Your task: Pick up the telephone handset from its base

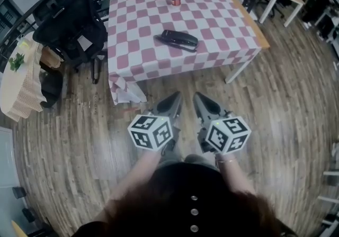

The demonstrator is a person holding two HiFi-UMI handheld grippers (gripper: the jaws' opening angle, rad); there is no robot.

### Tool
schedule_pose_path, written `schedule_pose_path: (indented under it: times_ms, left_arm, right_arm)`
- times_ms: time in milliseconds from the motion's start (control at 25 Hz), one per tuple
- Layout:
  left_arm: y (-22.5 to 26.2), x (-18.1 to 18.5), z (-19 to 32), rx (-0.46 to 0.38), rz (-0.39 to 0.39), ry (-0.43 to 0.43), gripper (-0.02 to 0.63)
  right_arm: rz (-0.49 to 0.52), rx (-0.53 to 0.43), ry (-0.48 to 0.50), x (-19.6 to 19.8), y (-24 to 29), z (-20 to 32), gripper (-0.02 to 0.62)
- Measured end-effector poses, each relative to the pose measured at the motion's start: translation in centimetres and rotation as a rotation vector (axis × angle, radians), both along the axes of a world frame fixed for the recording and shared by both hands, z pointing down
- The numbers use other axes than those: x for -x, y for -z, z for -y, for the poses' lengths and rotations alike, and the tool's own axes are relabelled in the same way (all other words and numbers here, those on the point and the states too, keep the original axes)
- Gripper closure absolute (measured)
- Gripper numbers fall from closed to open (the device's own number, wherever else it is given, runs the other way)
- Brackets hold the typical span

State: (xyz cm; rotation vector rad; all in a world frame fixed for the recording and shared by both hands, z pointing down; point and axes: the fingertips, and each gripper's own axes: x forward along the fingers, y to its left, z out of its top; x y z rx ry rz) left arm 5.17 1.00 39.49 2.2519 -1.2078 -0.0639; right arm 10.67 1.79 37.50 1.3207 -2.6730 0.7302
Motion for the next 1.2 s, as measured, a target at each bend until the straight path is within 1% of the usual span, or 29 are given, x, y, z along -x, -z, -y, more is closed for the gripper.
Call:
schedule_pose_path:
  times_ms: [400,760,960,1080,1200]
  left_arm:
    - [-0.4,2.2,10.3,0.018,0.003,-0.010,0.598]
    - [0.2,3.9,18.6,0.014,0.026,-0.056,0.598]
    - [0.1,4.7,21.6,0.011,0.035,-0.073,0.598]
    - [0.0,5.3,22.7,0.014,0.036,-0.072,0.598]
    - [-0.3,5.8,23.4,0.022,0.036,-0.071,0.598]
  right_arm:
    - [-0.019,-0.005,0.013,2.8,0.1,10.5,0.584]
    - [-0.029,0.003,-0.027,4.2,0.2,18.9,0.584]
    - [-0.046,-0.005,-0.025,5.6,0.0,21.9,0.584]
    - [-0.061,-0.003,-0.021,6.0,-0.2,22.8,0.584]
    - [-0.055,0.011,-0.014,6.3,-0.6,23.4,0.584]
